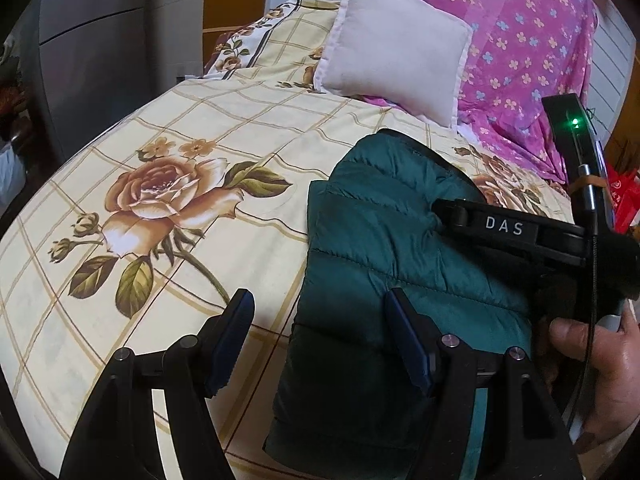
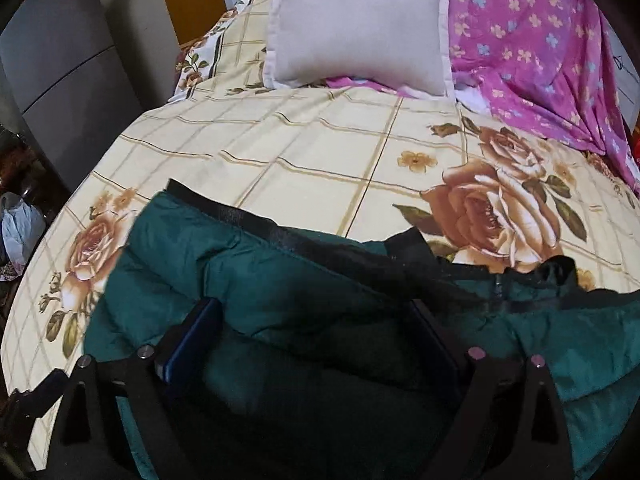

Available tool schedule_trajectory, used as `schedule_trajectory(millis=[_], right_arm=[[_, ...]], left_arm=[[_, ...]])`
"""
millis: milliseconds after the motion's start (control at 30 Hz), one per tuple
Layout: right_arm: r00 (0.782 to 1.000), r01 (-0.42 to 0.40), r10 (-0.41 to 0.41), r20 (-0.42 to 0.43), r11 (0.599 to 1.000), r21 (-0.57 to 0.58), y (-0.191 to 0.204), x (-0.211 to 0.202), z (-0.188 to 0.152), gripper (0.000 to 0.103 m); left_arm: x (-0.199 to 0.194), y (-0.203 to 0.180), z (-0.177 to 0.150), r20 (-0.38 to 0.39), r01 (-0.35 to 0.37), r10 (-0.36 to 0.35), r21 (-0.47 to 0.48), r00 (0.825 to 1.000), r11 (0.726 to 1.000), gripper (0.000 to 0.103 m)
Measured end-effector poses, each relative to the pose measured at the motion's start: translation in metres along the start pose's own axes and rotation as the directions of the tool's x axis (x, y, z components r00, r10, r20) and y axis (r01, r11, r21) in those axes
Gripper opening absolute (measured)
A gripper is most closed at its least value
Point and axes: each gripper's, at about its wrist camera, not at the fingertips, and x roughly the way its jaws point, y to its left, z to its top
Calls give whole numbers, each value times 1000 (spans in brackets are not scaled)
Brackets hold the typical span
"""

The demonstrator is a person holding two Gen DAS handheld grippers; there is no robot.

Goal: Fold large clothes
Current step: 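Smooth the folded green jacket flat with both grippers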

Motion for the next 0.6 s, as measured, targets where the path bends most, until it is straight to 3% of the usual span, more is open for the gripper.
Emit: schedule_trajectory(millis=[133,200,400,600], right_arm=[[998,-51,50,25,999,14,-10,-23,-2,95],[997,-38,38,62,999,5,-22,-48,-6,95],[979,155,-153,135,988,-4,-95,-110,-40,95],[955,254,-272,115,956,150,-188,-124,-61,95]], left_arm=[[-4,-2,2,9,0,0,9,1000,1000,50],[-9,-2,3,24,6,-6,11,1000,1000,50],[-19,-5,5,63,39,-39,4,997,999,50],[-7,-15,2,37,31,-32,33,999,999,50]])
